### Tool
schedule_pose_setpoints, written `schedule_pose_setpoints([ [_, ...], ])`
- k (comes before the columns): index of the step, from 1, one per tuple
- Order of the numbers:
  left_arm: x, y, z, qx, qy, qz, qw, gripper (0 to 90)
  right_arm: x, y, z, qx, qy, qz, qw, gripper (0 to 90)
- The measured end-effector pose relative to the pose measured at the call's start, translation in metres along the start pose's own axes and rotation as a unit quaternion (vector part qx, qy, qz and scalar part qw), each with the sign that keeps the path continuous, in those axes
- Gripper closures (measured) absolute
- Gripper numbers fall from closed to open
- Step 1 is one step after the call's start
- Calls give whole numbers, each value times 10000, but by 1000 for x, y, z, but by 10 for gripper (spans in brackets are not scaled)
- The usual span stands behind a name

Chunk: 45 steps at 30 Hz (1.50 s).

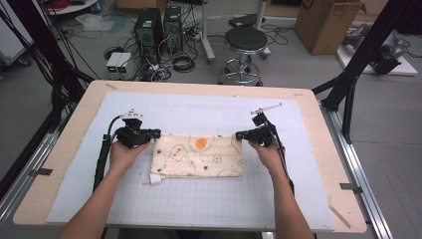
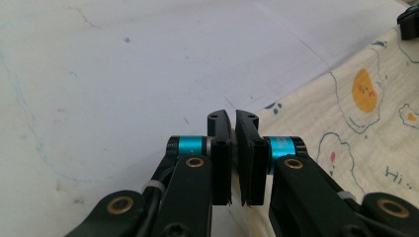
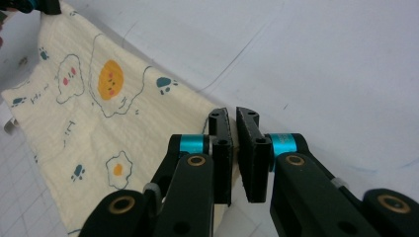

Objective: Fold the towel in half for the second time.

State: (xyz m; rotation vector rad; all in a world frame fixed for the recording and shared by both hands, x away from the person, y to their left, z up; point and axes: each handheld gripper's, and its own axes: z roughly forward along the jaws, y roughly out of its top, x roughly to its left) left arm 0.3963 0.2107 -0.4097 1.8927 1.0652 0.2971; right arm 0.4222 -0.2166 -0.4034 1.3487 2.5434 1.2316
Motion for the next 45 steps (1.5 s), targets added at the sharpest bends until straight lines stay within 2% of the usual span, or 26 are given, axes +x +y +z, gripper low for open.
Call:
schedule_pose_setpoints([
  [3, 4, 4, 1, -55, 49, -58, 10000, 848, -1, 7, -1, -111, -51, 6, 9999, 854],
  [5, 3, 6, 5, 42, 126, -13, 9999, 848, -3, 8, 1, -114, -76, 15, 9999, 854],
  [7, 3, 7, 9, -20, 155, -51, 9999, 848, -6, 7, 3, -94, -118, 55, 9999, 854],
  [11, 6, 5, 15, -153, 130, -350, 9992, 848, -13, 3, 7, -83, -82, 234, 9997, 855],
  [13, 7, 5, 16, -103, 112, -341, 9993, 848, -15, 2, 7, -67, 0, 272, 9996, 855],
  [21, 6, 5, 14, -138, 66, -314, 9994, 846, -16, 1, 7, -126, 41, 294, 9995, 855],
  [24, 5, 6, 13, -129, 137, -231, 9996, 843, -16, 0, 8, -144, 17, 301, 9994, 855],
  [25, 6, 5, 14, -141, 132, -259, 9995, 843, -15, 0, 9, -143, 5, 294, 9995, 855],
  [28, 8, 4, 14, -83, 92, -277, 9995, 843, -15, 0, 9, -160, 42, 338, 9993, 855],
  [36, 8, 4, 13, -134, -28, -277, 9995, 844, -18, -3, 8, -248, 107, 334, 9991, 855],
  [42, 7, 2, 11, -142, -82, -220, 9996, 844, -20, -9, 6, -357, 239, 486, 9979, 855],
  [45, 6, 1, 7, -146, -125, -198, 9996, 844, -17, -8, 3, -394, 279, 420, 9980, 855],
])
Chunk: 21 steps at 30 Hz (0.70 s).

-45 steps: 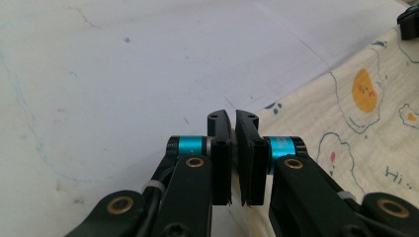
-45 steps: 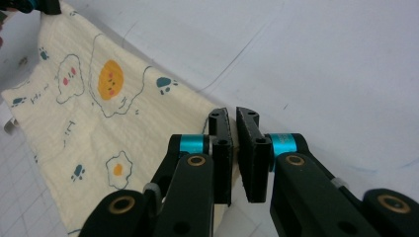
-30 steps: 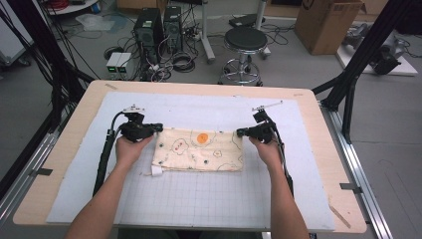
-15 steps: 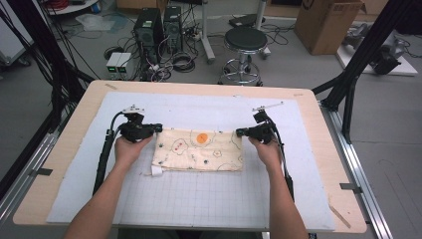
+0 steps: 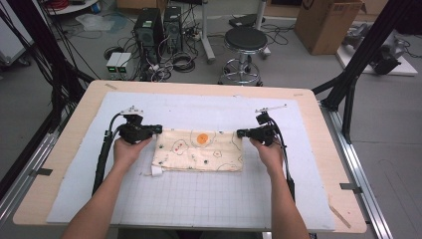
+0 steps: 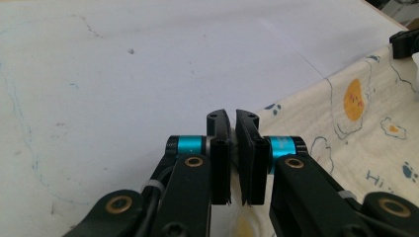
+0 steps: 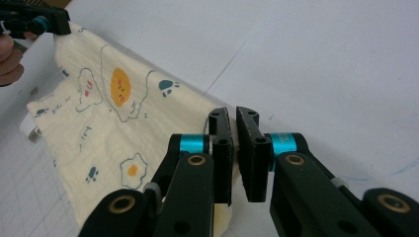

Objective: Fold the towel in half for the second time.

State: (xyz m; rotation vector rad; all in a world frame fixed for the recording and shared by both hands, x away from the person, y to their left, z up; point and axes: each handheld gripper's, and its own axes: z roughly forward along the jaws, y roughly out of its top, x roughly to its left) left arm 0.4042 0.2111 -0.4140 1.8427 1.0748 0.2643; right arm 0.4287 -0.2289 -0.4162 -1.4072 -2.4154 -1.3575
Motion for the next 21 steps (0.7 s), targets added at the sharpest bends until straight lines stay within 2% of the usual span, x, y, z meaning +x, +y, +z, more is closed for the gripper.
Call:
schedule_pose_setpoints([
  [5, -5, 1, -8, -56, -42, 154, 9999, 843, 5, 0, -8, -76, 107, -71, 9999, 855],
  [8, -6, -3, -11, -145, -110, 95, 9998, 843, 8, -2, -10, 33, 71, -147, 9999, 854],
  [10, -5, -8, -13, -181, -183, -16, 9997, 843, 10, -3, -11, 18, 89, -189, 9998, 854],
  [12, -5, -12, -14, -110, -188, 43, 9998, 843, 13, -5, -12, -34, 95, -249, 9996, 854],
  [16, -9, -16, -17, -193, -265, 75, 9994, 842, 17, -11, -14, 1, 99, -366, 9993, 854],
  [18, -11, -19, -18, -106, -244, 172, 9995, 841, 18, -15, -16, -60, 168, -371, 9992, 854],
  [21, -12, -24, -20, -143, -289, 159, 9994, 839, 21, -19, -17, -67, 209, -418, 9989, 854],
])
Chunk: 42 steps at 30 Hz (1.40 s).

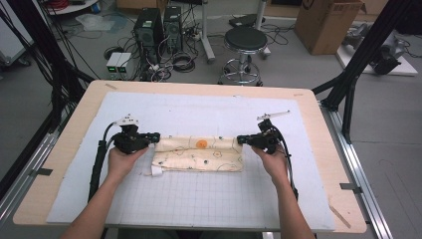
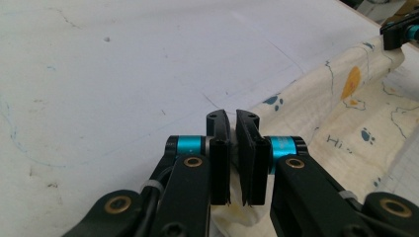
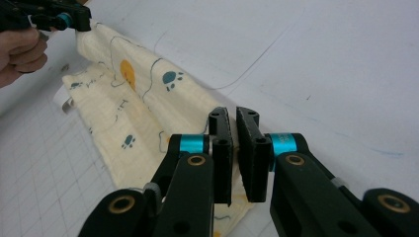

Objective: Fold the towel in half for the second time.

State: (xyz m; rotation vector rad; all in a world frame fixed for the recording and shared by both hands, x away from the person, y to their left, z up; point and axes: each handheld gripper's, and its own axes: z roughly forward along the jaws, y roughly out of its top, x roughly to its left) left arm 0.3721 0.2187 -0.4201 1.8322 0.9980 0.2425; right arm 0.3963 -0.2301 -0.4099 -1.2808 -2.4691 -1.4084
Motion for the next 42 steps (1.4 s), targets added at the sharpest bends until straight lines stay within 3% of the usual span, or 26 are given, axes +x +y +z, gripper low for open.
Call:
schedule_pose_setpoints([
  [12, -11, -15, -10, 244, -39, 410, 9989, 835, 19, -16, -3, 149, -24, -350, 9993, 851],
  [22, -23, -20, -14, 495, -77, 818, 9954, 829, 30, -31, -6, 230, -141, -558, 9981, 840],
  [32, -28, -38, -21, 535, -240, 833, 9948, 826, 35, -47, -4, 312, -198, -706, 9968, 825],
  [37, -28, -45, -22, 589, -271, 808, 9946, 818, 34, -53, -4, 332, -73, -552, 9979, 805],
  [39, -29, -45, -22, 623, -300, 803, 9944, 794, 35, -53, -4, 324, -51, -600, 9977, 762],
  [41, -31, -44, -23, 693, -333, 886, 9931, 727, 35, -53, -6, 276, 3, -510, 9983, 647],
  [42, -33, -44, -24, 668, -360, 874, 9933, 692, 35, -52, -9, 197, 102, -478, 9986, 634],
])
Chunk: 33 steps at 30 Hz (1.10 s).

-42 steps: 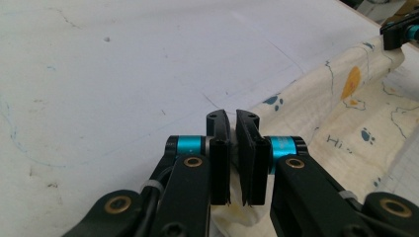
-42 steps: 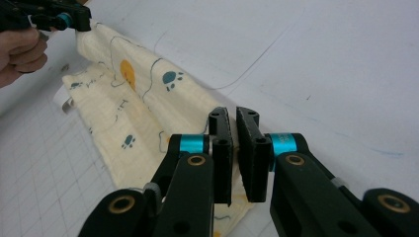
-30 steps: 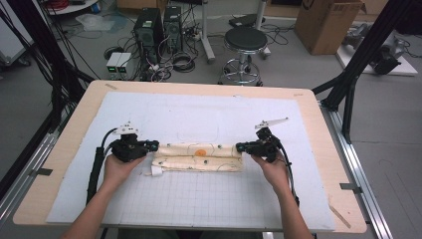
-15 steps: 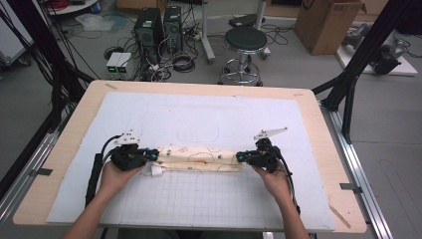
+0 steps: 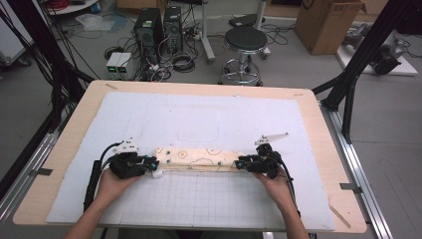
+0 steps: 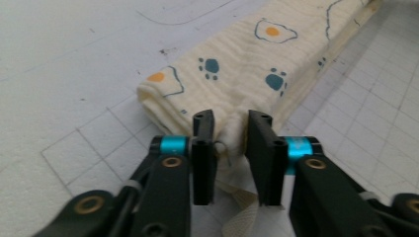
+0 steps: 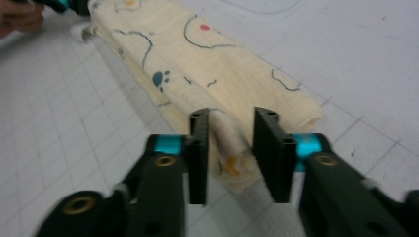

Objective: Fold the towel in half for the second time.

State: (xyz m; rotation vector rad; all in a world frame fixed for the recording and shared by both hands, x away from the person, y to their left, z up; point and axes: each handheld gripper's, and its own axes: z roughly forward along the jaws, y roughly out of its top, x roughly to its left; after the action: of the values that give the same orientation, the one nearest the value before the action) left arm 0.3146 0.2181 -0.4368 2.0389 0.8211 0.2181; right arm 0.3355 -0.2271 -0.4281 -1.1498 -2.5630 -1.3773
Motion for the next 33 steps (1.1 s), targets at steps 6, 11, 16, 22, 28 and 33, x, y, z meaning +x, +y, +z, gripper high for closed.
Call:
schedule_pose_setpoints([
  [6, -2, 6, -15, -316, -64, -31, 9995, 567, 6, 6, -16, -469, 148, 29, 9988, 553],
  [11, -3, 19, -14, -504, -119, -104, 9986, 549, 13, 17, -10, -473, 127, 16, 9988, 577],
  [16, -13, 35, 4, -531, -197, 26, 9984, 764, 21, 31, 7, -420, 215, -11, 9989, 735],
  [22, -23, 48, 32, -403, -213, 50, 9989, 859, 31, 44, 31, -212, 404, -72, 9989, 840],
  [28, -27, 51, 49, -179, -205, 98, 9996, 872, 40, 52, 52, 21, 453, -193, 9988, 873],
  [33, -32, 48, 57, 75, -246, 199, 9995, 874, 47, 53, 71, 295, 460, -273, 9981, 882],
])
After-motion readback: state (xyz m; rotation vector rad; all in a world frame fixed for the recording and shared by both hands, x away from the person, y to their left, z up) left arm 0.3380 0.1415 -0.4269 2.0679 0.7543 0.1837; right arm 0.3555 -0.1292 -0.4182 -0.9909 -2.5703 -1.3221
